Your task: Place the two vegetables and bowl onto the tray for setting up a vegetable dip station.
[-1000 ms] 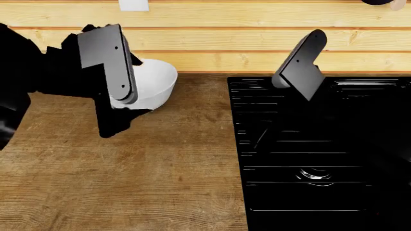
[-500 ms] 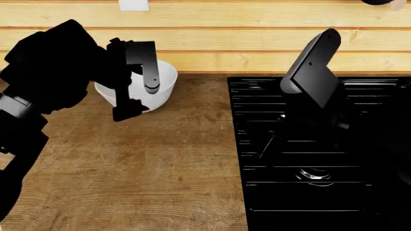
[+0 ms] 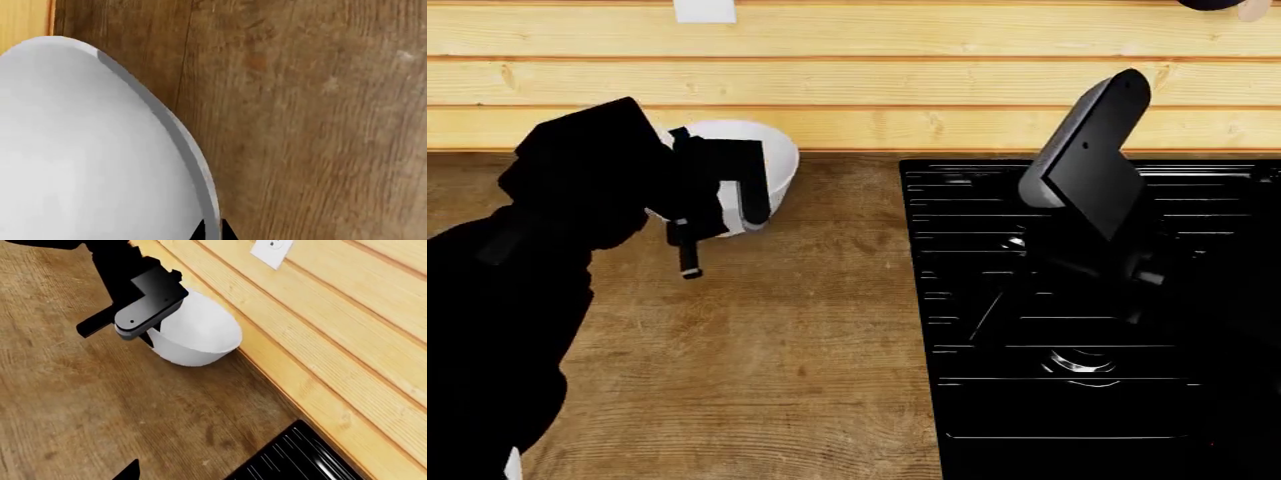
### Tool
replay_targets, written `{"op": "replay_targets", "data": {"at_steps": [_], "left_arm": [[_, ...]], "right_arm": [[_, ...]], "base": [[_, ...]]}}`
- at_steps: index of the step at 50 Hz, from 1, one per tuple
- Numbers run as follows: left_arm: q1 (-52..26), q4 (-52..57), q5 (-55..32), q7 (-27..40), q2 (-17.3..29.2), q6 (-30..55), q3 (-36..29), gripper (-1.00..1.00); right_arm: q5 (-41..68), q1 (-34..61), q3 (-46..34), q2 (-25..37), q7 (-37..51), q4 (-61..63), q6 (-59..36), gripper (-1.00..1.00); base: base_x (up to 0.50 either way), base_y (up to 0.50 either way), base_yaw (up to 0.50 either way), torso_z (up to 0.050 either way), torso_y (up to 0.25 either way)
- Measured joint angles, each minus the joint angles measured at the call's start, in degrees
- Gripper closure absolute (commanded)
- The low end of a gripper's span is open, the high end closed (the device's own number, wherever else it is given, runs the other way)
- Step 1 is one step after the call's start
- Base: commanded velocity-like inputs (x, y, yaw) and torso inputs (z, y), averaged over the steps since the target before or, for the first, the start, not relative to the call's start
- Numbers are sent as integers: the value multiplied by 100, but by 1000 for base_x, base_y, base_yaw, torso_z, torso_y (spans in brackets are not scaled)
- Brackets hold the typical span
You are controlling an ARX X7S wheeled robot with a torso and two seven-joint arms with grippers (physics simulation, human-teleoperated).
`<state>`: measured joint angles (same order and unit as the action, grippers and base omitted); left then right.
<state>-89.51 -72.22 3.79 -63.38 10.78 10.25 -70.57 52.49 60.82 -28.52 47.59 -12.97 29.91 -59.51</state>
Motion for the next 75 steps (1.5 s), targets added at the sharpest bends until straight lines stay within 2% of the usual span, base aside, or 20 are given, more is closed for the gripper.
{"op": "replay_targets", "data": {"at_steps": [5, 11, 28, 37, 45, 58, 75], "left_arm": [[-141, -5, -134, 81, 14, -39, 100, 100], [-310, 842, -334, 158, 357, 408, 316, 100], [-535, 5056, -928, 88, 2024, 2718, 938, 100], [-98, 7826, -1651, 303, 3093, 3857, 1667, 100], [415, 9395, -2183, 588, 3808, 4316, 2238, 100], [913, 10848, -2817, 830, 4530, 4739, 2800, 100], [941, 11361, -3060, 916, 4679, 4945, 3000, 100]], "right_arm": [[-61, -55, -21, -16, -24, -44, 103, -100], [-129, -118, -46, -48, -54, -100, 228, -100], [-53, -121, 82, -184, -148, -307, 491, -100], [109, 133, 389, -185, -27, -284, 527, -100], [371, 393, 599, -251, 345, -286, 265, -100], [1041, 515, 934, -402, 926, -431, -214, -100], [1792, 194, 1499, -705, 1296, -759, -125, -100]], "base": [[0, 0, 0, 0, 0], [0, 0, 0, 0, 0], [0, 0, 0, 0, 0], [-243, -1, 0, 0, 1], [-500, -150, 0, 0, 0], [-473, -332, 0, 0, 0], [-233, -500, 0, 0, 0]]}}
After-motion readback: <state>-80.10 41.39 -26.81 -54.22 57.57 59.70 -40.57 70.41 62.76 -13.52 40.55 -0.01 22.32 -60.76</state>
